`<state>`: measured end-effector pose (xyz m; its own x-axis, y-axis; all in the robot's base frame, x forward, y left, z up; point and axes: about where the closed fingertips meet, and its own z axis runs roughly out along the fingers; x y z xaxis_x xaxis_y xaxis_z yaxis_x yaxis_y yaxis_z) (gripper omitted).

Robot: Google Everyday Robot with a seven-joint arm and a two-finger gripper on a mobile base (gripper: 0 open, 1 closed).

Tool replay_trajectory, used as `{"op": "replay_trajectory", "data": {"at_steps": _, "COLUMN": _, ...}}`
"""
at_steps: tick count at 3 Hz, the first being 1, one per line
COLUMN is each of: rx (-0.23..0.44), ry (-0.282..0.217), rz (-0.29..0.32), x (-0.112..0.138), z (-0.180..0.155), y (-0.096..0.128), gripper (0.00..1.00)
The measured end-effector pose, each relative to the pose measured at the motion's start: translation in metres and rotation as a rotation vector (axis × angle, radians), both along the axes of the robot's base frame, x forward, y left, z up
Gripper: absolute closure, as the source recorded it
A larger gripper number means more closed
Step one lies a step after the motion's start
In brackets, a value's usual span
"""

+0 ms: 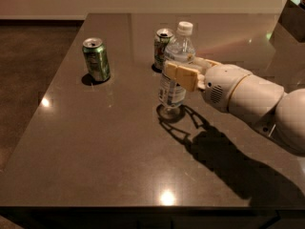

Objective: Place blue plastic bottle upright

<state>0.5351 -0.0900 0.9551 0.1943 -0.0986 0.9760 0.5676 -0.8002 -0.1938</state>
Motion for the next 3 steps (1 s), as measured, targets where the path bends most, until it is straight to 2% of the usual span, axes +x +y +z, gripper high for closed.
{"op": "replay_trajectory", "data": {"at_steps": 2, "rx": -0.038, "ry": -0.048, "rz": -0.005, "x": -0.003, "z": -0.01, "y": -0.001, "gripper": 1.0}}
{"op": "replay_trajectory", "data": {"at_steps": 3, "rx": -0.034, "ry": -0.07, "rz": -0.018, "x": -0.004, "z": -0.017, "y": -0.001, "gripper": 0.82}}
